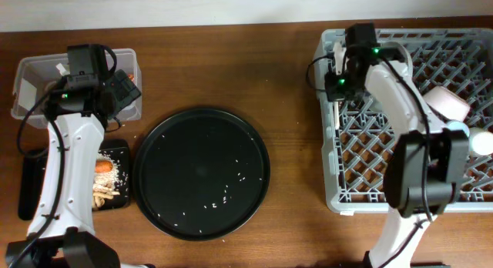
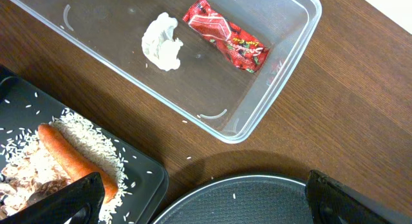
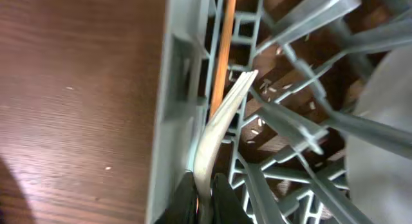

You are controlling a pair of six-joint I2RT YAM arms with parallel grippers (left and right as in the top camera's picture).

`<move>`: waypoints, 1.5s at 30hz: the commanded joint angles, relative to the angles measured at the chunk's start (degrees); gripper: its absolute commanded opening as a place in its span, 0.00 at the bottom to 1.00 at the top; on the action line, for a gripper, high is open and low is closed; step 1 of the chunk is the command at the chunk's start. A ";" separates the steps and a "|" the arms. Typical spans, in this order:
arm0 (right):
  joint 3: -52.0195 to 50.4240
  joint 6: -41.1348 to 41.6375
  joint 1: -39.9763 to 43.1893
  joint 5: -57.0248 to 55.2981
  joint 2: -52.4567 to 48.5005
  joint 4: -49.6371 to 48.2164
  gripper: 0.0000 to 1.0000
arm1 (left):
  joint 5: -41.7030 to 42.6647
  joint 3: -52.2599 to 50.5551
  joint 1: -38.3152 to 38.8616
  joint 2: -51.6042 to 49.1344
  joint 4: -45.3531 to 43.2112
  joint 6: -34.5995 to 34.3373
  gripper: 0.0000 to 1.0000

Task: Sort waste into correct bins and load items into the dishwasher rack
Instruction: 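Lower the fork into the rack's front edge and release it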

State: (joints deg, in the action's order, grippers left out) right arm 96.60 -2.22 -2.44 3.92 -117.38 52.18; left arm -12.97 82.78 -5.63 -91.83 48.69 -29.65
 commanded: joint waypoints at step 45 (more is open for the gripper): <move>-32.30 23.74 0.22 4.48 50.64 15.43 0.99 | 0.13 0.13 -0.15 -0.17 0.04 -0.33 0.99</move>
State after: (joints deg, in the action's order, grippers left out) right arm 64.49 23.68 -1.91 9.52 -66.61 68.05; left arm -12.80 82.78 -5.63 -91.83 48.66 -29.65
